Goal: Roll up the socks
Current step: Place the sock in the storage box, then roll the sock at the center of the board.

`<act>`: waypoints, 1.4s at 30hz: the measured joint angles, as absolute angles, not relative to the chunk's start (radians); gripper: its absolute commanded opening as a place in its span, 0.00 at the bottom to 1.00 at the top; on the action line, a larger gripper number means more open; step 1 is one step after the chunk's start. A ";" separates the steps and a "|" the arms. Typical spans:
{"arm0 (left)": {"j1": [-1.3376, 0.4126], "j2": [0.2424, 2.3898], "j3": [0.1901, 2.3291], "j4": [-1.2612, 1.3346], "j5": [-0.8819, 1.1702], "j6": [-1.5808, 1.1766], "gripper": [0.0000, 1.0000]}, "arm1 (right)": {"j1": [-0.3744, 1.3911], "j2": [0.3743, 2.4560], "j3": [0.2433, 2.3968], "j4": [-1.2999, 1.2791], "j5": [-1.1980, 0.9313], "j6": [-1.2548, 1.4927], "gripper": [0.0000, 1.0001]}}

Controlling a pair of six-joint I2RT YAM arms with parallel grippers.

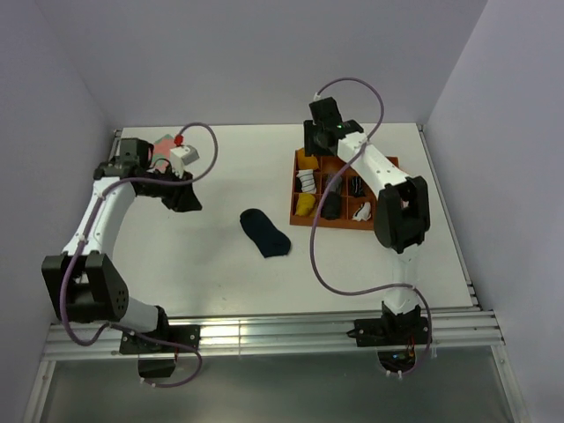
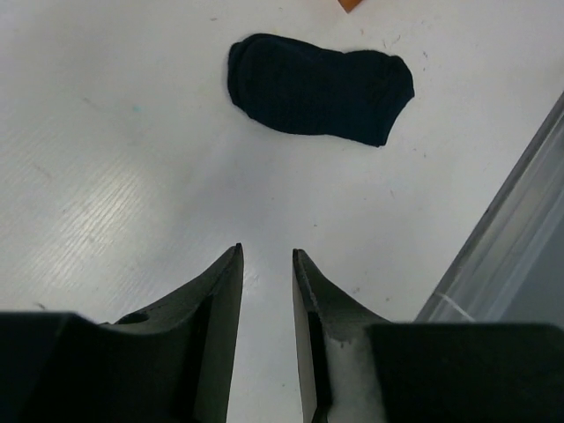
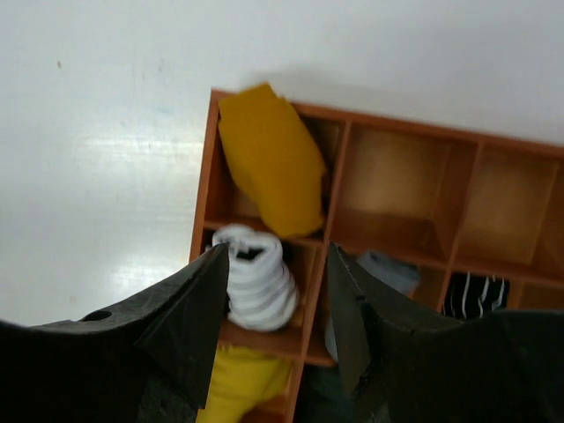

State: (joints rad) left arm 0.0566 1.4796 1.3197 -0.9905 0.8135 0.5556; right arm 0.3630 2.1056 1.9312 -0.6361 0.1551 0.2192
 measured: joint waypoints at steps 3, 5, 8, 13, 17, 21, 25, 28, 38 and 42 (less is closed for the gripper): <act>-0.047 1.409 1.206 -0.850 0.743 0.507 0.37 | 0.363 1.988 1.787 -0.594 0.142 0.243 0.54; -0.123 1.353 1.116 -0.759 0.686 0.476 0.40 | 0.363 1.900 1.680 -0.557 0.134 0.264 0.53; -0.233 1.287 0.993 -0.599 0.596 0.431 0.46 | 0.363 1.782 1.532 -0.498 0.120 0.298 0.52; -0.410 1.264 0.861 -0.383 0.428 0.366 0.43 | 0.372 1.620 1.328 -0.417 0.112 0.354 0.52; -0.574 1.317 0.835 -0.258 0.286 0.326 0.41 | 0.385 1.533 1.215 -0.379 0.116 0.391 0.51; -0.721 1.387 0.818 -0.164 0.179 0.310 0.42 | 0.395 1.472 1.137 -0.360 0.120 0.412 0.51; -0.819 1.431 0.785 -0.113 0.126 0.307 0.41 | 0.400 1.419 1.078 -0.351 0.119 0.426 0.51; -0.848 1.460 0.768 -0.085 0.103 0.298 0.41 | 0.404 1.386 1.056 -0.349 0.123 0.430 0.50; -0.902 1.479 0.722 0.052 0.062 0.266 0.40 | 0.418 1.346 1.007 -0.336 0.134 0.442 0.50; -0.902 1.486 0.713 0.101 0.063 0.263 0.39 | 0.424 1.341 1.001 -0.336 0.138 0.447 0.50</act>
